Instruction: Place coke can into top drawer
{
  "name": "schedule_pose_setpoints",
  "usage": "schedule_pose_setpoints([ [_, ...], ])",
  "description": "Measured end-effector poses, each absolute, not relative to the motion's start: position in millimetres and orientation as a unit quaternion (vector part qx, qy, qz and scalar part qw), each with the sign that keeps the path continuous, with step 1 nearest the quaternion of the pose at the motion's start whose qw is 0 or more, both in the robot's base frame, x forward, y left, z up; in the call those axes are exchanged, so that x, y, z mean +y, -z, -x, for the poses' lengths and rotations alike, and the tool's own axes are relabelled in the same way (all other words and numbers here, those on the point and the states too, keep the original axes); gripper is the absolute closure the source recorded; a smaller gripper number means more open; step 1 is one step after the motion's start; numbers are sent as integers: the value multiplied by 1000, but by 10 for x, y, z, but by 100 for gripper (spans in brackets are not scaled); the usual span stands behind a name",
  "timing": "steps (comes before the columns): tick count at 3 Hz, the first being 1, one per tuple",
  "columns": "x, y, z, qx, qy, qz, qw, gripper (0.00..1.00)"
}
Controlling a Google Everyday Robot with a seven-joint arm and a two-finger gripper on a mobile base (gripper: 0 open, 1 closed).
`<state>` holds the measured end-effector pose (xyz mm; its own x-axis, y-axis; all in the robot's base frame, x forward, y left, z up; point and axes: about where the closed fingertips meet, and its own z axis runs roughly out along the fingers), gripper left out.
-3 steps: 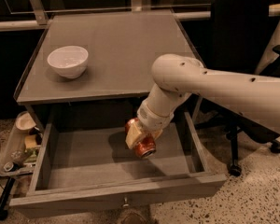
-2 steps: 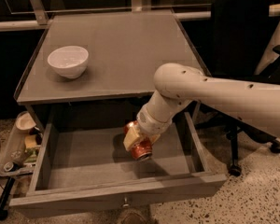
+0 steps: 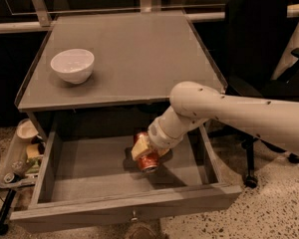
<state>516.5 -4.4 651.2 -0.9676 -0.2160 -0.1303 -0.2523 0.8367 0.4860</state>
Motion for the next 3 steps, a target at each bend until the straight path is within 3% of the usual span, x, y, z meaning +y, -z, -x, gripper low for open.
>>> schedule_pose_setpoints([
  [3,89,-6050,-5361,955,-282,93,21,100],
])
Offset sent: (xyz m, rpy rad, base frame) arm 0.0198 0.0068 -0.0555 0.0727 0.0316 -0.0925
